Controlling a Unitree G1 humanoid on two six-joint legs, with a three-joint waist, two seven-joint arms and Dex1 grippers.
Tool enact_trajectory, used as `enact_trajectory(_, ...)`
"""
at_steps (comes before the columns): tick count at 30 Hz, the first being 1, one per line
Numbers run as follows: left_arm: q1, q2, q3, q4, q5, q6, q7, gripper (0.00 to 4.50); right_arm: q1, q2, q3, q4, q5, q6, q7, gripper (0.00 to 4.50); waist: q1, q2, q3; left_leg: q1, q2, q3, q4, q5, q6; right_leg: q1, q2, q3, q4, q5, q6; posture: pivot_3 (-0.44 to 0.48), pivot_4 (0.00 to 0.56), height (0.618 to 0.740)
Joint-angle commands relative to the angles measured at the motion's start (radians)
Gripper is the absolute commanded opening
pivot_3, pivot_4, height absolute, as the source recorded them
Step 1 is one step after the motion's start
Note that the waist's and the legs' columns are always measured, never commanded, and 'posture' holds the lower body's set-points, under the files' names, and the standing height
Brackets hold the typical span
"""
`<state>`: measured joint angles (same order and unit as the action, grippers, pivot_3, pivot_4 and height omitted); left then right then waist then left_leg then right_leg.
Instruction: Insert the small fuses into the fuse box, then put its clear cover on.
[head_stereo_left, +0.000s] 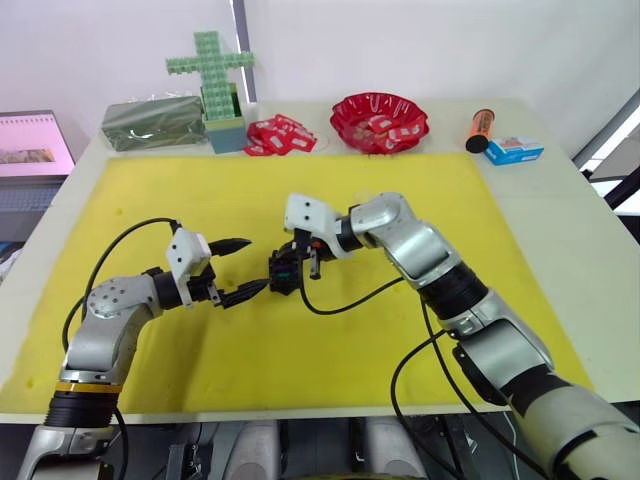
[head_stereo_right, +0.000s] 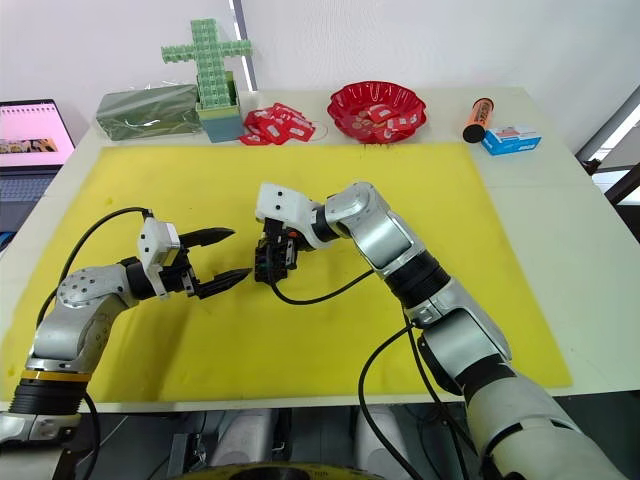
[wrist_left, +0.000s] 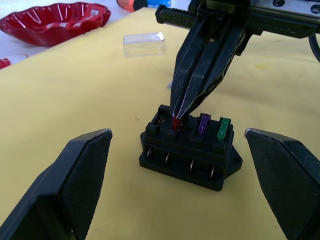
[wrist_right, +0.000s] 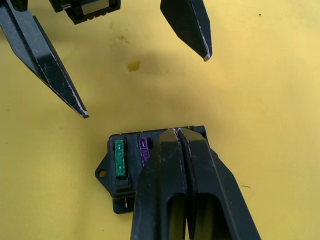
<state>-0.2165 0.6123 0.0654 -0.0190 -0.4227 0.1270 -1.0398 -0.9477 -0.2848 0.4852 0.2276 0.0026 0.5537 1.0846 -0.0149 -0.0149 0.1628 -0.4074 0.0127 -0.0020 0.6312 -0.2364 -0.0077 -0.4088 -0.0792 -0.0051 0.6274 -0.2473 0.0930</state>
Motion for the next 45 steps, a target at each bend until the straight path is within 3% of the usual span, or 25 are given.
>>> enact_trajectory(1,-0.011,0.013,0.022,-0.010,0.002,-0.018,-0.002,4.50,0.016,0.000,0.019,0.020,-0.024,-0.015,-0.010,0.03,0.000,0.000,0.000,0.000,0.000,0.000,0.000,0.000,0.000,0.000,0.000,0.000,0.000,0.000,0.000,0.000,0.150,0.740)
enact_trajectory(17,-0.010,0.025,0.023,-0.007,0.001,-0.020,-0.006,4.50,0.082,0.020,0.047,0.147,-0.059,-0.035,-0.040,0.03,0.002,0.000,-0.001,0.005,0.000,0.000,0.000,0.000,0.000,0.005,0.000,0.000,0.000,-0.001,-0.002,0.000,0.150,0.740)
enact_trajectory(29,-0.012,0.027,0.024,0.005,0.001,-0.027,-0.010,4.50,0.118,-0.034,0.068,0.141,-0.079,-0.010,-0.013,0.03,0.007,0.001,-0.004,0.015,0.002,-0.001,-0.003,0.000,0.000,0.015,-0.002,0.000,-0.003,-0.003,-0.004,0.000,0.150,0.740)
enact_trajectory(45,0.008,0.032,0.031,-0.002,0.000,-0.033,-0.011,4.50,0.146,-0.005,0.060,0.216,-0.069,0.005,-0.031,0.03,0.004,0.005,-0.013,0.016,0.002,-0.001,-0.005,-0.001,-0.001,0.014,-0.004,0.000,-0.009,-0.003,-0.005,0.000,0.150,0.740)
